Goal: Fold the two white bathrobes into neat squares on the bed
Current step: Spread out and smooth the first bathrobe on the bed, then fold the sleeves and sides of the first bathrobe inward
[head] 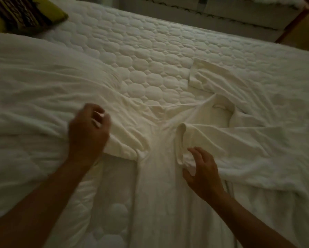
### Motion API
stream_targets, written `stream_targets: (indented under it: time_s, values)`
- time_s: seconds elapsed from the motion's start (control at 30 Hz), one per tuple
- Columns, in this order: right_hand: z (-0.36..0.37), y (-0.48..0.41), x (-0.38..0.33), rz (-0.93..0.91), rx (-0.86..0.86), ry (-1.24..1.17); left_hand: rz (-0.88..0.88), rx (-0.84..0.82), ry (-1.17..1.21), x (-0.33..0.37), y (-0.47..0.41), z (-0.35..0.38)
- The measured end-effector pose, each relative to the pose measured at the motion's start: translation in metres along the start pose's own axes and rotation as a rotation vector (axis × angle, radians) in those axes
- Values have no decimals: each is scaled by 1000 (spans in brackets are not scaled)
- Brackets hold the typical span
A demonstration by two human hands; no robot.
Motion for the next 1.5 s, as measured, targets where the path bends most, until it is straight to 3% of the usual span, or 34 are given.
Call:
stream_targets:
  time_s: [0.13,0.23,0.3,0.4,0.57,0.67,0.77,0.93,1.23,1.37,1.5]
  values:
    - [-8,3,39,37,-80,215,4,-642,127,95,86,119]
    - [-17,-4,47,-135,-22,171,18,-788,25,133,114,180]
    - [-17,-3,42,-258,2,127,-3,-739,-124,143,118,206]
    - [-15,2,53,-285,-2,77,-119,-580,-236,162,110,219]
    - [-9,12,67,-252,-64,10,-351,-548,25,170,90,241]
    - [-11,11,68,-246,-78,-35,-282,-334,222,166,80,231]
    - [-11,12,70,-270,-96,-28,-208,-221,81,151,70,219]
    - [-4,10,75,-294,-124,26,-309,-430,-35,137,71,231]
    - [-4,-3,62,-165,-18,100,-137,-710,23,157,107,218]
    - [11,-10,42,-132,36,124,-63,-605,99,162,93,191]
    - [16,-29,-23,-222,104,-168,20,-498,108,159,37,124]
Point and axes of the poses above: each hand's wrist, its own y-axis away from the middle knuckle, its own z-axis out of the palm, x = y × z, the point moved 6 cm from there along -y, towards the middle knuckle, and after that the axes turned 14 degrees about -y, right-handed, at the moved point
